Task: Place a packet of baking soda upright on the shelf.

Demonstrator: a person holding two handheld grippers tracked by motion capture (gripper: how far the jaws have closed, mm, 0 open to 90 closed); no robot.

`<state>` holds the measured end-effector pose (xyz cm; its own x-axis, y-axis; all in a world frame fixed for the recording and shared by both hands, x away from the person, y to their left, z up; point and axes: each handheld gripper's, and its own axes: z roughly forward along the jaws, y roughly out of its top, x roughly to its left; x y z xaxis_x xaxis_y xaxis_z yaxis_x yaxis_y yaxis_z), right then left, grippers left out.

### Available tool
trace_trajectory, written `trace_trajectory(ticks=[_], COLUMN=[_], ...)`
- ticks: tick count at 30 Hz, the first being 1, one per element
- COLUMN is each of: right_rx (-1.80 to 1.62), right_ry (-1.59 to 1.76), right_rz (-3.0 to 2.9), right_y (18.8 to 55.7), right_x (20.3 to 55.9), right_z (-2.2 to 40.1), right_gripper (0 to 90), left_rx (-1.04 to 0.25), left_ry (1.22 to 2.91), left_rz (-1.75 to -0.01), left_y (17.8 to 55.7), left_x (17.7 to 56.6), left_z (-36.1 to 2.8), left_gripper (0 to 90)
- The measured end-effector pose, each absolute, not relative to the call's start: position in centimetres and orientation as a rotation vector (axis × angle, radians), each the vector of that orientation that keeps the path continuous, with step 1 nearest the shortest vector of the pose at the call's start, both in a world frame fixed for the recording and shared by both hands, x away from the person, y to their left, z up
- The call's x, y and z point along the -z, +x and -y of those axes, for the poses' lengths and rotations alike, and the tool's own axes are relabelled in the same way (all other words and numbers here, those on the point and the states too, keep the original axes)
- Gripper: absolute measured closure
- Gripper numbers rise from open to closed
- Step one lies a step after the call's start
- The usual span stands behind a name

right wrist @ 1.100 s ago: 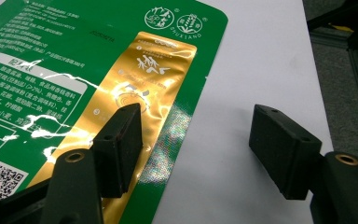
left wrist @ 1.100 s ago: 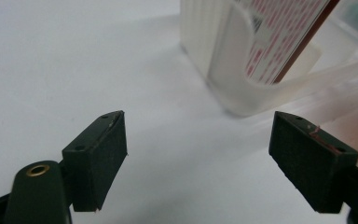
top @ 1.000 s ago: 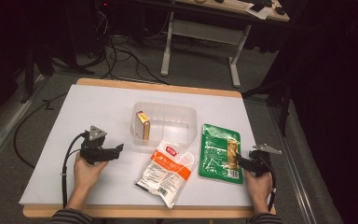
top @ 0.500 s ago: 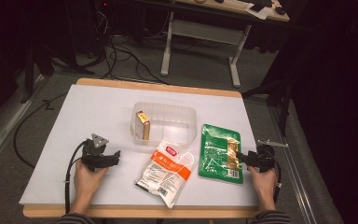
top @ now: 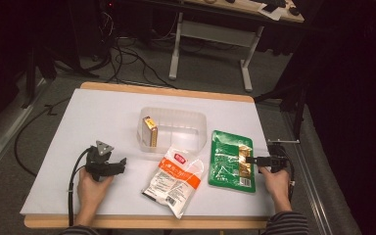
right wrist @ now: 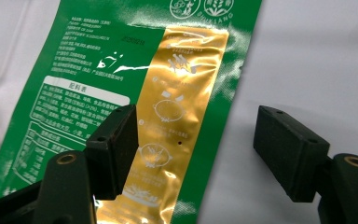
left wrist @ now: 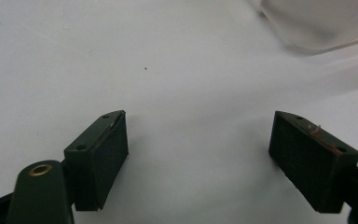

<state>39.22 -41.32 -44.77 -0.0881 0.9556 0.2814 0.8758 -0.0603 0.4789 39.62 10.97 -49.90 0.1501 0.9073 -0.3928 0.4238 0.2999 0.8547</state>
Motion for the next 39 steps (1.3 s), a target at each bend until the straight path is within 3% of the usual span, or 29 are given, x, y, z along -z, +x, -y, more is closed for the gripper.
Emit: trace_trajectory(ticks=[21, 27, 39], right_rx=[-0.877, -1.075, -1.026], right_ry=[2.227, 2.312, 2.235], right_rz=[-2.079, -2.037, -2.141], right_y=[40.9, 40.6, 40.8], right_x=[44.8, 45.4, 45.3], right_z=[40.8, 41.9, 40.7], right_gripper=[25.7, 28.4, 36.2], left_rx=[-0.549, -0.549, -0.549], left_ry=[1.303, 1.302, 1.302], left_rz=[-1.459, -1.459, -1.459], left_y=[39.6, 39.6, 39.6], left_x=[49.9, 49.9, 49.9], left_z=[-11.0, -11.0, -11.0], left_gripper=[20.0, 20.0, 20.0])
